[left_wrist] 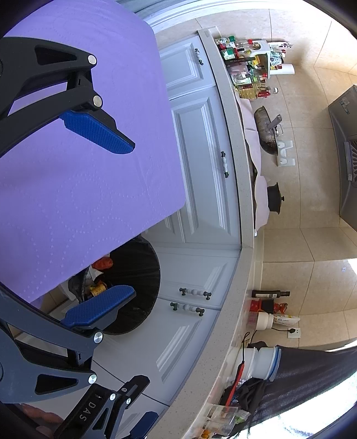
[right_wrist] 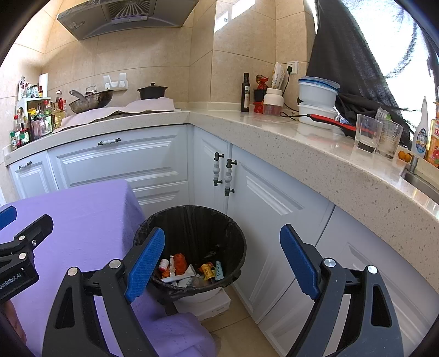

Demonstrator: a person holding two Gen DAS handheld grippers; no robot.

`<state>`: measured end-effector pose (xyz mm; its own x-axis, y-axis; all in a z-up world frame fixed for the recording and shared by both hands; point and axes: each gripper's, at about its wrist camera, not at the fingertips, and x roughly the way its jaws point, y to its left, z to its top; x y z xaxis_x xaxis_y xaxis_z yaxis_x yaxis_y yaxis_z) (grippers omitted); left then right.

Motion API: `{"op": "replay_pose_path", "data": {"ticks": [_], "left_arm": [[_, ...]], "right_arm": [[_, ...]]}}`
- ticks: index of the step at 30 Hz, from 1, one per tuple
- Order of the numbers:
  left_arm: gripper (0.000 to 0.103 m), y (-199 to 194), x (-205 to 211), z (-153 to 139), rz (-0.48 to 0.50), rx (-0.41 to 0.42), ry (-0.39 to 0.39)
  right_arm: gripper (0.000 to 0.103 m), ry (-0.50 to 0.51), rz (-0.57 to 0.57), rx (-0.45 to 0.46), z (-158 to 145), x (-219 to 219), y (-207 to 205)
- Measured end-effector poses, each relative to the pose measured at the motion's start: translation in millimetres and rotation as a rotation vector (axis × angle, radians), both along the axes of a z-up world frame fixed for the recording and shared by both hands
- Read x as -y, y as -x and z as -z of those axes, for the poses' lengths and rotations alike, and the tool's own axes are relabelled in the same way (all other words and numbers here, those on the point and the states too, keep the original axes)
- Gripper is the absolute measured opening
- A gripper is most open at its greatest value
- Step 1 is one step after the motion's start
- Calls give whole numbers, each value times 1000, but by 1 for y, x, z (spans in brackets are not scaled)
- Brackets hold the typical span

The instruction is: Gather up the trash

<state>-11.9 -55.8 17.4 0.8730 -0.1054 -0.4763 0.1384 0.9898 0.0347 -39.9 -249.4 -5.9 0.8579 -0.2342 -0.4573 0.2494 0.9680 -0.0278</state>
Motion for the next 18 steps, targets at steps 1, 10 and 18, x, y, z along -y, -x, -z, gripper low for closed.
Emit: {"op": "replay_pose_path", "data": {"ticks": [1, 10, 18], "left_arm": [[94, 0, 0, 0, 0, -1, 0], [94, -1, 0, 0, 2, 1, 8], [94, -2, 2, -2, 8, -14, 15]], "right_arm": [[83, 1, 0, 0, 0, 0, 0], [83, 1, 0, -1, -1, 1, 0], [83, 3, -1, 0, -1, 1, 0]]}}
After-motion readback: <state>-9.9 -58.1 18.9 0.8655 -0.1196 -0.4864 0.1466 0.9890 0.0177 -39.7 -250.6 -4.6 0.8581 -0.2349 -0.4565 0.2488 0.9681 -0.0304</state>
